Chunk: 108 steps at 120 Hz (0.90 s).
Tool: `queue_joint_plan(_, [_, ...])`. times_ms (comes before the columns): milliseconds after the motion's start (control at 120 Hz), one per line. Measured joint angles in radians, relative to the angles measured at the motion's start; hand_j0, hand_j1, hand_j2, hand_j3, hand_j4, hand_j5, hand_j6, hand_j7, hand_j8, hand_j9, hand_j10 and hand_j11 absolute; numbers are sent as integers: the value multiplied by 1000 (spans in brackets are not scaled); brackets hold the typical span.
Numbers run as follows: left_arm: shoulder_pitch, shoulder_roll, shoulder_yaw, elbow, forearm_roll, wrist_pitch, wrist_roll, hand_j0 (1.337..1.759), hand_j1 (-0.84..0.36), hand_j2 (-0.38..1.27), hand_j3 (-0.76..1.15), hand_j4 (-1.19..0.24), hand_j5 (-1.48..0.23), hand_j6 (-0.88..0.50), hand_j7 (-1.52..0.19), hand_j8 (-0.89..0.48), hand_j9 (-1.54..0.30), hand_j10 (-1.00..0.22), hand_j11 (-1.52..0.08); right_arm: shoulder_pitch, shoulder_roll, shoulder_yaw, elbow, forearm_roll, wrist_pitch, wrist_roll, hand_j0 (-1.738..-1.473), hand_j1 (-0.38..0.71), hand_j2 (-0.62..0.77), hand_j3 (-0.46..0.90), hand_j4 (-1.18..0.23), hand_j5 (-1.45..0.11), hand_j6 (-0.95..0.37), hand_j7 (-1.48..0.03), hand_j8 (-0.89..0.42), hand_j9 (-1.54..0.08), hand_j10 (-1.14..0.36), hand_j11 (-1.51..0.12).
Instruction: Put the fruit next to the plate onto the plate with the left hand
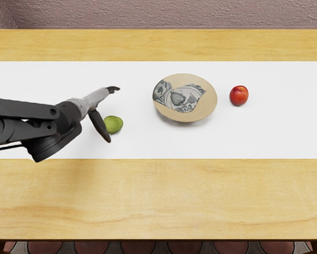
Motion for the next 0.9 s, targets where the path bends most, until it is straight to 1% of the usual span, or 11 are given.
queue_joint_plan(250, [34,-62,11,74,6,45,-5,1658,114,40,0,-196,-255,-197,-255,-197,-255,-197,-255,0,0,0,0,0,0,0,-1658,-329,-3,0,-17,-22,-16,-22,-16,-22,-17,-22])
queue_joint_plan(342, [47,-66,11,89,7,48,-6,1658,75,47,0,-229,-298,-230,-298,-230,-298,-229,-298,0,0,0,0,0,0,0,-1658,-329,-3,0,-17,-22,-16,-22,-16,-22,-17,-22])
queue_joint_plan(450, [58,-93,12,102,7,49,-7,1658,31,54,0,-266,-345,-266,-345,-266,-345,-266,-345,0,0,0,0,0,0,0,-1658,-329,-3,0,-17,-22,-16,-22,-16,-22,-17,-22])
queue_joint_plan(533, [61,-108,12,109,7,49,-7,1658,-3,60,0,-295,-383,-295,-383,-295,-383,-295,-383,0,0,0,0,0,0,0,-1658,-329,-3,0,-17,-22,-16,-22,-16,-22,-17,-22])
queue_joint_plan(717, [60,-110,12,114,7,45,-7,1658,-123,80,0,-394,-513,-395,-513,-395,-513,-395,-513,0,0,0,0,0,0,0,-1658,-329,-3,0,-17,-22,-16,-22,-16,-22,-17,-22])
queue_joint_plan(900, [60,-99,11,104,4,43,-6,1658,-193,90,0,-459,-601,-459,-601,-460,-601,-459,-601,0,0,0,0,0,0,0,-1658,-329,-3,0,-17,-22,-16,-22,-16,-22,-17,-22])
